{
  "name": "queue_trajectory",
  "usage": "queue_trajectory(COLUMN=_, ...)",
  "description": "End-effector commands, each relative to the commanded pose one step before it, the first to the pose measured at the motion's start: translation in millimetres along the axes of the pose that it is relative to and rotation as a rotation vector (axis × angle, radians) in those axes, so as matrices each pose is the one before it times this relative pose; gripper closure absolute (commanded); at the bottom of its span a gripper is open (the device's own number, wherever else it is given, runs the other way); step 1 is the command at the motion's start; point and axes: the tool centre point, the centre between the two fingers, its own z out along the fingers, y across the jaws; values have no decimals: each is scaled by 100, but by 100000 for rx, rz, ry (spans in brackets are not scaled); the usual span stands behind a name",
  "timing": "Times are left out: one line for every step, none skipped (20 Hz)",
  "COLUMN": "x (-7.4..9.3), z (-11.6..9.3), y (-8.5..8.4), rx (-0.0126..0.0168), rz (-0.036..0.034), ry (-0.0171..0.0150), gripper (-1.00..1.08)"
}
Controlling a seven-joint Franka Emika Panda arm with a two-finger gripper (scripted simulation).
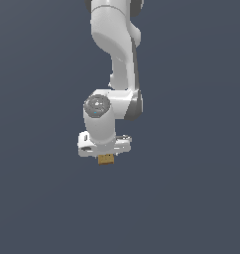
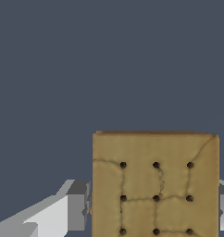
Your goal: Pick up the object and move it to a goal position.
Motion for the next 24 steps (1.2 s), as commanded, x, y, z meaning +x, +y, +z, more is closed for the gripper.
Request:
queue_trajectory(x=535, z=-2595, y=619, rx=-32, rz=8, ry=140, gripper=108)
queue_trajectory(x=222, z=-1040, y=253, rx=0, rz=0, ry=0, gripper=108)
queue_trajectory(x=226, z=-1049, y=255, rx=0, rz=0, ry=0, gripper=108)
queue_trajectory(x=229, z=-1055, y=257, rx=0, rz=0, ry=0, gripper=108)
queue_trajectory(x=232, z=-1057, y=258, rx=0, rz=0, ry=0, gripper=108)
queue_trajectory(x=234, z=-1056, y=258, rx=0, rz=0, ry=0, gripper=108)
queue_trajectory(x=235, z=-1047, y=257, rx=0, rz=0, ry=0, gripper=108)
queue_trajectory(x=234, z=-1031, y=254, rx=0, rz=0, ry=0, gripper=108)
queue_trajectory(x=233, z=-1015, y=250, rx=0, rz=0, ry=0, gripper=108)
queue_trajectory(x=232, z=-998, y=247, rx=0, rz=0, ry=0, gripper=108)
queue_trajectory(x=231, z=-981, y=244, rx=0, rz=0, ry=0, gripper=108)
queue_trajectory(x=229, z=-960, y=239, rx=0, rz=0, ry=0, gripper=108)
queue_trajectory(x=220, z=-914, y=229, rx=0, rz=0, ry=0, gripper=108)
queue_trajectory(x=217, z=-867, y=191, rx=18, rz=-45, ry=9, gripper=108)
queue_trajectory(x=203, z=-819, y=206, rx=0, rz=0, ry=0, gripper=108)
queue_trajectory(x=195, z=-777, y=197, rx=0, rz=0, ry=0, gripper=108)
queue_trajectory(x=188, z=-739, y=188, rx=0, rz=0, ry=0, gripper=108)
queue_trajectory(x=181, z=-702, y=179, rx=0, rz=0, ry=0, gripper=108)
queue_trajectory(x=175, z=-668, y=171, rx=0, rz=0, ry=0, gripper=108)
queue_trajectory(x=169, z=-636, y=163, rx=0, rz=0, ry=0, gripper=108)
queue_trajectory(x=163, z=-606, y=156, rx=0, rz=0, ry=0, gripper=108)
queue_trajectory(x=157, z=-576, y=149, rx=0, rz=0, ry=0, gripper=108)
queue_trajectory(x=152, z=-548, y=142, rx=0, rz=0, ry=0, gripper=108)
queue_trajectory(x=147, z=-521, y=136, rx=0, rz=0, ry=0, gripper=108)
